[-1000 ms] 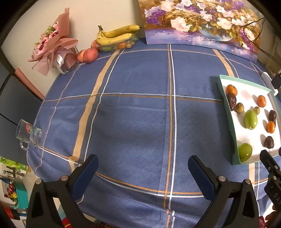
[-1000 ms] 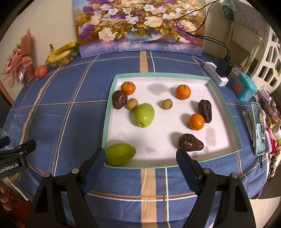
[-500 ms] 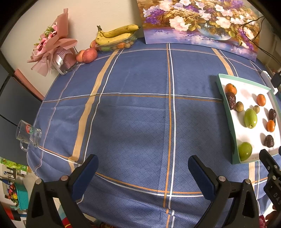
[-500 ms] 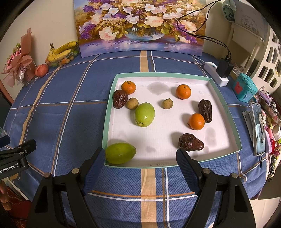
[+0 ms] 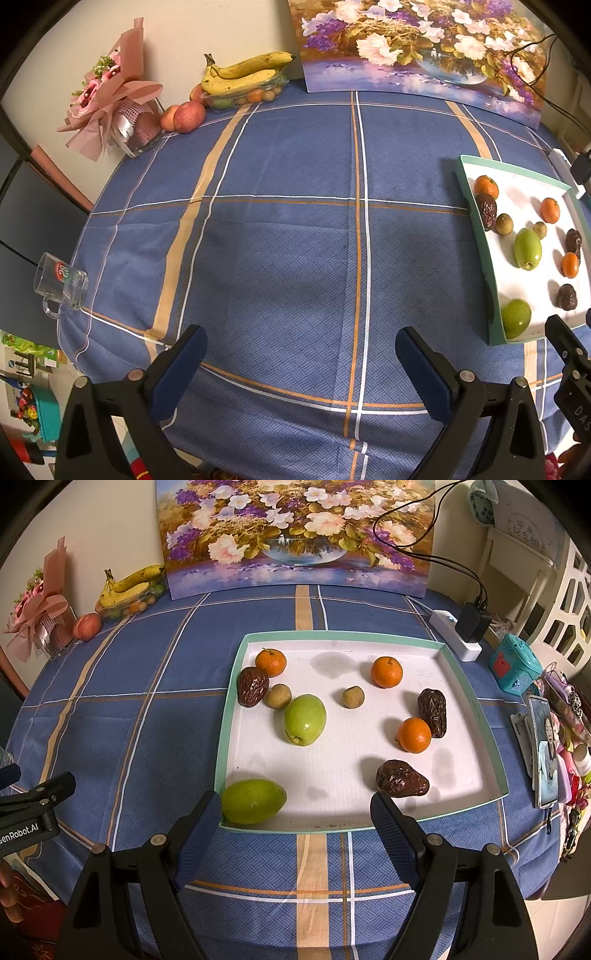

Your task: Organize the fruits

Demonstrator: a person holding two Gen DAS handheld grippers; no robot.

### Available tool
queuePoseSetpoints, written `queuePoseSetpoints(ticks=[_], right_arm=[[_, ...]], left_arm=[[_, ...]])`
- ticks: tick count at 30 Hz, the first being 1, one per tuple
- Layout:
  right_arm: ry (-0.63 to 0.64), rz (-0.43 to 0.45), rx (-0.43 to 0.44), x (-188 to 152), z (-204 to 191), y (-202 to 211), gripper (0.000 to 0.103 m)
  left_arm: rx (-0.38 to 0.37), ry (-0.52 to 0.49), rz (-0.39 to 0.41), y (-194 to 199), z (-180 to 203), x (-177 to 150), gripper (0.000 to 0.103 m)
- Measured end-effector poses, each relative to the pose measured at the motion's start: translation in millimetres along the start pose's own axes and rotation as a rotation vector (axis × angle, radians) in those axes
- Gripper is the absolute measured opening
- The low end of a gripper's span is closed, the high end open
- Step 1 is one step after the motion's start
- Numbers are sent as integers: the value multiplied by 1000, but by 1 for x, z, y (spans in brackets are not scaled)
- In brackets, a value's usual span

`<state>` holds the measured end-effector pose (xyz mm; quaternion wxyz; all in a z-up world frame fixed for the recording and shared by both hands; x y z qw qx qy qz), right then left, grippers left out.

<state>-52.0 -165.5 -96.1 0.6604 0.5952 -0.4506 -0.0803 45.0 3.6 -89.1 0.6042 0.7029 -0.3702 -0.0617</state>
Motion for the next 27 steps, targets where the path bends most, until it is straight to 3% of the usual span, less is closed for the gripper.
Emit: queuePoseSetpoints(ticks=[27], right_arm=[[9, -6, 0, -1, 1, -2, 83]], left_arm=[[0, 0, -2, -1, -2, -2, 103]])
Point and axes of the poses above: each gripper's, at about its wrist camera, not at the fingertips, and y roughly against the way its jaws point, z to its right, x to its top, the point moved 10 cm from there along -y, roughly the way its jaws point, and after that the axes turned 14 degrees about -y, right-handed, at the moved point
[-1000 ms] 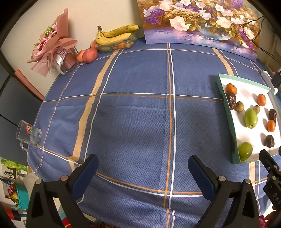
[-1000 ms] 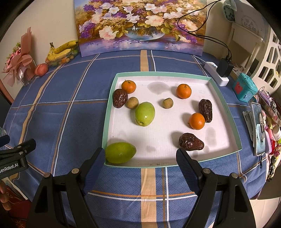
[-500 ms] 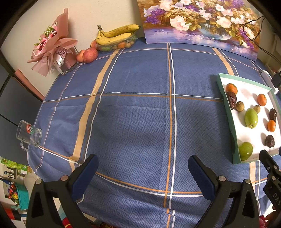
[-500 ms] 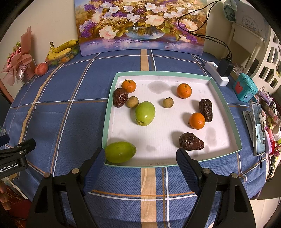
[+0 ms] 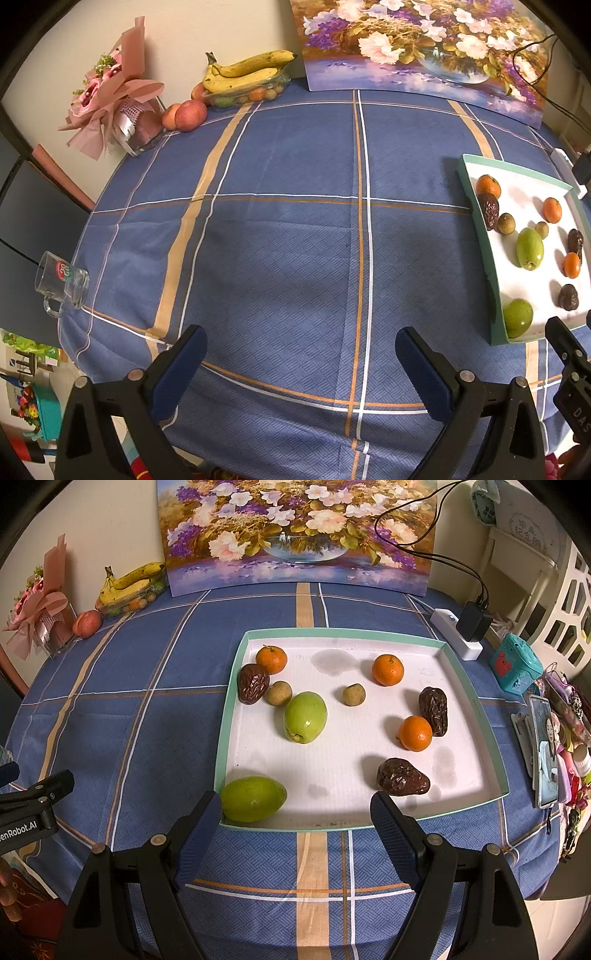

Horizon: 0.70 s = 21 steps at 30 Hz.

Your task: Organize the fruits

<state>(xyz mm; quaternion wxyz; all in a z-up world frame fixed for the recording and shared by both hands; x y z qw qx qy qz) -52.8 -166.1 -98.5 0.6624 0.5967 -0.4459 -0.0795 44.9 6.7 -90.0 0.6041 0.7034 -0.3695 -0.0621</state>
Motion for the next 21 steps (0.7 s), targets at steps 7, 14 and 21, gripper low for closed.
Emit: queuePoseSetpoints(ticks=[7, 14, 21], right_arm=[[7, -5, 0, 0, 1, -2, 83], [7, -5, -1, -1, 1, -1, 83], [10, -8, -1, -1, 0, -3, 83]], left_arm=[[0, 0, 1, 0, 0, 0, 103], [0, 0, -1, 0, 0, 0, 103], [2, 4, -4, -1, -1, -1, 103]])
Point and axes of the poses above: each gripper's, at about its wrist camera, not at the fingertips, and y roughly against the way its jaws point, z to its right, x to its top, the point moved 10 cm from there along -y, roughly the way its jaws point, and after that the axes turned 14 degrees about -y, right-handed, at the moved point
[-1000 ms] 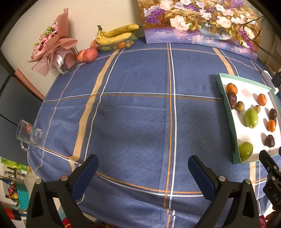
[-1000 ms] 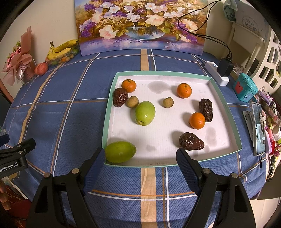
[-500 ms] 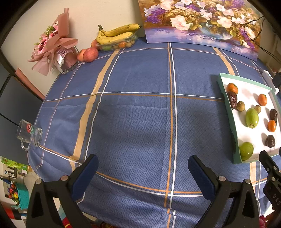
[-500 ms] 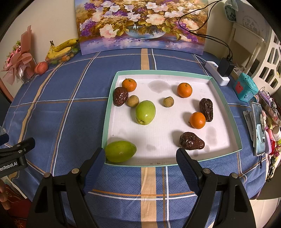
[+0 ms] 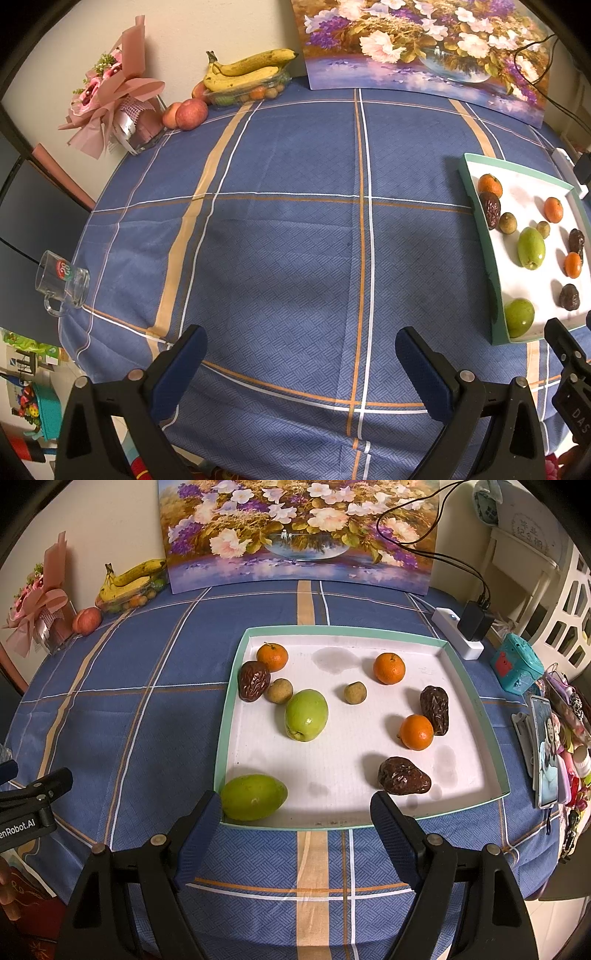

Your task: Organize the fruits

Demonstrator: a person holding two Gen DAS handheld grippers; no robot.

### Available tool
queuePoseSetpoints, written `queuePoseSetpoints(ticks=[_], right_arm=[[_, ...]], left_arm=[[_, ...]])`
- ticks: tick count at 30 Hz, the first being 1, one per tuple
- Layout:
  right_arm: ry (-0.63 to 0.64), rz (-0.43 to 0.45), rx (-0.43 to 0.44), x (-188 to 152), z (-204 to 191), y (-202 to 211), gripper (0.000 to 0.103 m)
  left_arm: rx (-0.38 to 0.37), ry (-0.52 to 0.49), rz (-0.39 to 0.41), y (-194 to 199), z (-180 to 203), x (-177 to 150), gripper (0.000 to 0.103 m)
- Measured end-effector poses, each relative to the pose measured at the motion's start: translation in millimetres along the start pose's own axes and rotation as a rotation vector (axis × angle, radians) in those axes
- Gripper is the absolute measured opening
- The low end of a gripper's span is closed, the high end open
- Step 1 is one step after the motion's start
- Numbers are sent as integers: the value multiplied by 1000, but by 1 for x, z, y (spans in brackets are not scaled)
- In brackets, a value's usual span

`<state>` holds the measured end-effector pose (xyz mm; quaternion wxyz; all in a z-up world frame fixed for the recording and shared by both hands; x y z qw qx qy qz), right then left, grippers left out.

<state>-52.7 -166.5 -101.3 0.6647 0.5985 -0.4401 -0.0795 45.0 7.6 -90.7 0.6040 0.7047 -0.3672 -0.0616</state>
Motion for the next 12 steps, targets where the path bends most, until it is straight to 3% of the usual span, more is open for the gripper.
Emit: queuePoseSetpoints(ticks=[12], right_arm=[[6, -5, 0, -1, 0, -1, 83]], left_arm=[[6, 5, 6, 1, -3, -1, 103]])
Point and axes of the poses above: each gripper's, at about its wrist camera, not at the fingertips, and y roughly against the way its jaws point, z to its right, x to its top, the point moved 10 cm from there along -y, roughly the way its jaws point, and after that the axes turned 14 degrees about -y, right-handed, at the moved point
